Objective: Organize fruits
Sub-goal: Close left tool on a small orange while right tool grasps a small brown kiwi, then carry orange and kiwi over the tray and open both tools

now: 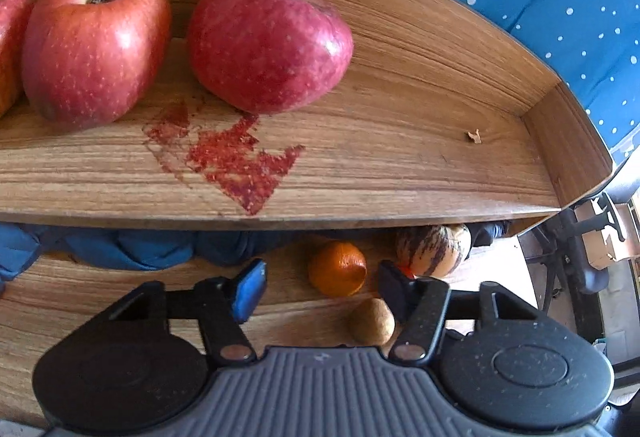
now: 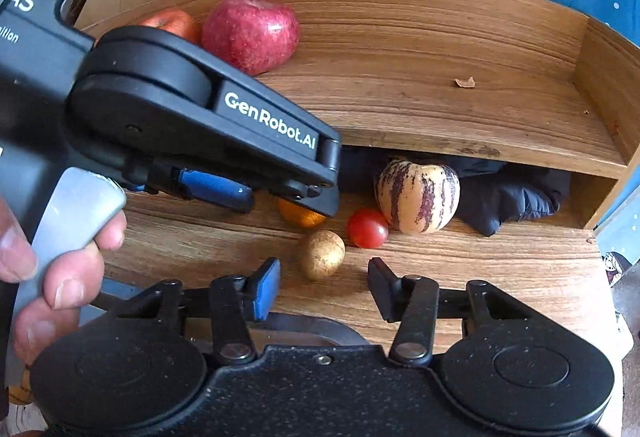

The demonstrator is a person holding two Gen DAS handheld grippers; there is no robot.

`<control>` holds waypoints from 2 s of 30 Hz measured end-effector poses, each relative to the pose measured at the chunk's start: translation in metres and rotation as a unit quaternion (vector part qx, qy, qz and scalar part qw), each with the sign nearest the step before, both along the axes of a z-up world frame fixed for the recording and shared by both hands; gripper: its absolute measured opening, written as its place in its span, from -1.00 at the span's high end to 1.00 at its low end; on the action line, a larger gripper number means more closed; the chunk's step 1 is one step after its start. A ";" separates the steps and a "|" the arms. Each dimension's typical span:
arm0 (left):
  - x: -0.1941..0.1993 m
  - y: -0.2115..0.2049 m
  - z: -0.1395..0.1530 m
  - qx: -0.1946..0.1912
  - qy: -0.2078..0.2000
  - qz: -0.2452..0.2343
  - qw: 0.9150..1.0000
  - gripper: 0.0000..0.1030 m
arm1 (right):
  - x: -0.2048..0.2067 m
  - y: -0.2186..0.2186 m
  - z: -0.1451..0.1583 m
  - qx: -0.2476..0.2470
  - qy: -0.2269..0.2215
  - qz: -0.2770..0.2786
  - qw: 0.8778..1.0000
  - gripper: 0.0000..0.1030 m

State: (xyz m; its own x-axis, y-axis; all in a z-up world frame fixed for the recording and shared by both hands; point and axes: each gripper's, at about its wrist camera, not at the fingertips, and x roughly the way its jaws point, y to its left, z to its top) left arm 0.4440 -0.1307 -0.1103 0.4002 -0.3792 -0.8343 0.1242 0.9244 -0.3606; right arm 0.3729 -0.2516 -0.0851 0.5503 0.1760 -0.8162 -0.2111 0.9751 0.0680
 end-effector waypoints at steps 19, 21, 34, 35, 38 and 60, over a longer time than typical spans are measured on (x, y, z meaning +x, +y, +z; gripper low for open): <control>-0.017 0.009 0.014 -0.014 -0.008 -0.002 1.000 0.34 | -0.014 -0.007 0.014 0.008 -0.016 0.021 1.000 0.44; -0.024 0.010 0.017 -0.012 -0.010 -0.002 1.000 0.34 | -0.016 -0.011 0.018 0.008 -0.017 0.022 1.000 0.44; -0.078 0.017 0.033 0.001 -0.012 0.005 1.000 0.34 | -0.067 -0.022 0.038 0.007 -0.022 0.046 0.999 0.43; -0.080 0.014 0.033 0.003 -0.011 0.005 1.000 0.34 | -0.071 -0.022 0.038 0.007 -0.021 0.048 0.999 0.43; -0.093 0.009 0.034 0.008 -0.007 0.004 1.000 0.33 | -0.082 -0.024 0.038 0.009 -0.019 0.056 0.998 0.44; -0.132 -0.012 0.029 0.051 0.016 -0.005 0.999 0.24 | -0.122 -0.032 0.038 0.008 0.000 0.087 0.996 0.41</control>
